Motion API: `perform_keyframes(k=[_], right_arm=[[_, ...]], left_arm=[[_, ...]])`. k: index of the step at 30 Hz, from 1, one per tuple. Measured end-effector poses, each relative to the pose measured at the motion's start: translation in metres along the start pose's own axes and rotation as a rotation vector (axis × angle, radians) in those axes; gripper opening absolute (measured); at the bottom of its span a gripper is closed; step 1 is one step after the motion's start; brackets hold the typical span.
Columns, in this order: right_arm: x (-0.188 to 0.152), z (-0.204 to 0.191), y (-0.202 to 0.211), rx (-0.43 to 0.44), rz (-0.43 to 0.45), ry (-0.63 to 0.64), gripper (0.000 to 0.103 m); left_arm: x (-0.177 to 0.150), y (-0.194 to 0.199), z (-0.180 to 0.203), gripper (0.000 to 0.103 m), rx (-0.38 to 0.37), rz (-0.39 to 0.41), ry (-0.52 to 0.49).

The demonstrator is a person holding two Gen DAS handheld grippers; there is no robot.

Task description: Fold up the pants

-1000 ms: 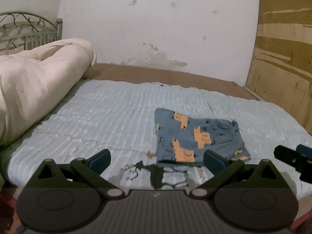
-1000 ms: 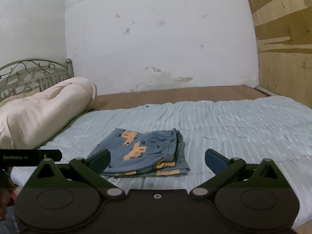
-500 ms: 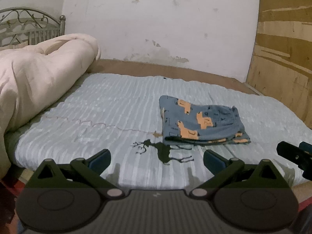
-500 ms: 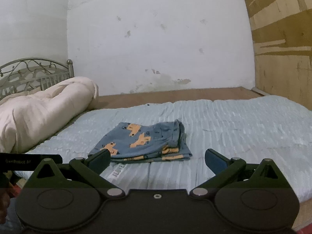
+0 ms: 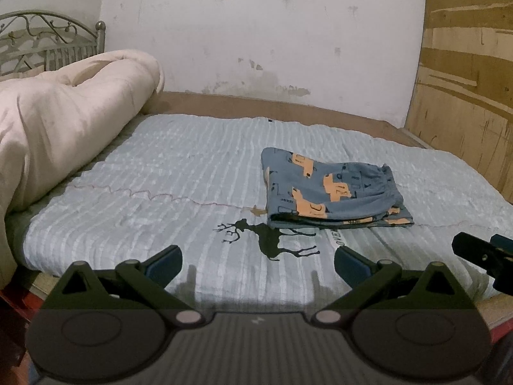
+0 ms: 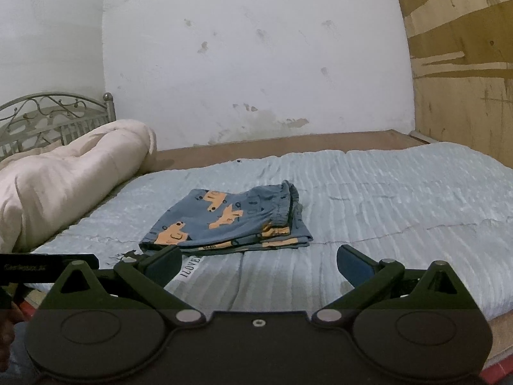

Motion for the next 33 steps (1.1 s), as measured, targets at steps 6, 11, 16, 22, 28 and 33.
perform_keyframes(k=[6,11,16,22,28,33], right_arm=[[-0.002,0.0014,-0.0013,-0.005,-0.006,-0.004,0.102],[-0.0035,0.0017,-0.0021,-0.006,-0.012,-0.004,0.102],[-0.0047,0.0024,-0.0032,-0.006,-0.018,-0.007,0.102],[-0.005,0.0037,-0.0047,-0.007,-0.02,-0.012,0.102],[-0.0057,0.0043,-0.0052,-0.008,-0.023,-0.013,0.102],[-0.0059,0.0042,-0.0055,-0.009,-0.023,-0.014,0.102]], left_arm=[[-0.0012,-0.0018,-0.0007,0.103,-0.001,-0.005,0.0],[-0.0034,-0.0038,0.0002,0.103,-0.003,-0.012,-0.002],[-0.0044,-0.005,0.0013,0.103,-0.004,-0.018,-0.006],[-0.005,-0.0057,0.0016,0.103,-0.005,-0.021,-0.007],[-0.0069,-0.0065,0.0019,0.103,-0.006,-0.025,-0.009],[-0.0063,-0.0065,0.0018,0.103,-0.007,-0.024,-0.009]])
Point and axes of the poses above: each gripper's, at about its wrist camera, not at the fingertips, and y roughly against the way its jaws point, z to its right, x to its top, the point moved 10 cm from there along -y, roughly the way its jaws point, and after that the axes turned 13 degrees about -y, right-handed, at the moved point
